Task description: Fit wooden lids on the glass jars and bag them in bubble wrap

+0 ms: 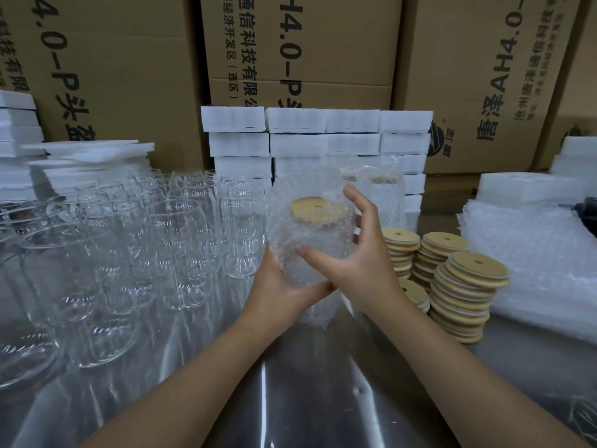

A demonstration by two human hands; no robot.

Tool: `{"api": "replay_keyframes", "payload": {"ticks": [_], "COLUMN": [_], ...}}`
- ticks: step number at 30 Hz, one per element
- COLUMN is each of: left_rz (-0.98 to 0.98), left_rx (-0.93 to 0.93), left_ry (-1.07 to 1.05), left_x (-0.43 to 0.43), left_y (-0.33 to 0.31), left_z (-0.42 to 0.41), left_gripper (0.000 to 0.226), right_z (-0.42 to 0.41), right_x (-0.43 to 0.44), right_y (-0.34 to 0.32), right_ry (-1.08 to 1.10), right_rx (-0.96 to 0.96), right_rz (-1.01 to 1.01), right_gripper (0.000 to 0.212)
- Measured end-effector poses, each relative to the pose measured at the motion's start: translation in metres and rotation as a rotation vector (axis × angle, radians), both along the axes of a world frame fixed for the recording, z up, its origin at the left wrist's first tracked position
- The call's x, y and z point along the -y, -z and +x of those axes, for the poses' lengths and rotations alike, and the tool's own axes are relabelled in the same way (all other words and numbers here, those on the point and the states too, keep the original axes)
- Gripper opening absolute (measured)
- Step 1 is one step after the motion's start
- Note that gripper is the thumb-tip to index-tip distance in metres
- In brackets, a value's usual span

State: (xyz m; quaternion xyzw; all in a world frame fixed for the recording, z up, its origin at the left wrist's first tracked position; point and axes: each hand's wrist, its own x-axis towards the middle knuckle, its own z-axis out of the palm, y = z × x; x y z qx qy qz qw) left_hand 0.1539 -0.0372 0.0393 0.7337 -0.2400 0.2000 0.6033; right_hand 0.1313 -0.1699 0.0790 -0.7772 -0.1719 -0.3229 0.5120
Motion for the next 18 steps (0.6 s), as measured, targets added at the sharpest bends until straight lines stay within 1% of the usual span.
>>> {"api": "replay_keyframes", "payload": {"ticks": [2,4,6,8,11,14,16,18], "left_rz": [0.038,0.073,0.084,0.136,0.196,0.242,0.292,0.312], "left_rx": [0.022,0.023,0.005,-0.039,-0.130,-0.164,-0.212,-0.239], "left_ry": [0.036,0.071,0.024,-0.051,0.003,0.035,0.016,0.010], "left_x": [0.000,0.001,0.001,0.001,0.002,0.001,0.000,0.001], "left_y": [-0.002,-0.002,-0.001,0.001,0.003,0.005,0.005,0.005], "left_z": [0.000,-0.001,-0.003,-0.004,-0.002,0.002,0.001,0.002], "left_gripper": [0.065,0.072,0.083,0.094,0.123,0.126,0.127,0.119], "right_z": [0.000,0.001,0.001,0.000,0.001,0.006,0.014,0.029], "right_x": [0.000,0.000,0.001,0.003,0.010,0.019,0.023,0.024], "right_y": [0.000,0.000,0.000,-0.003,-0.008,-0.021,-0.035,-0.050], "right_ry": [0.049,0.109,0.177,0.238,0.299,0.319,0.360,0.404], "right_rx": [-0.019,-0.014,0.024,0.055,0.076,0.091,0.100,0.125], "right_rz": [-0.028,-0.057,-0.035,0.033,0.169,0.258,0.208,0.111], "right_gripper": [0.097,0.096,0.088,0.079,0.075,0.067,0.059,0.055]}}
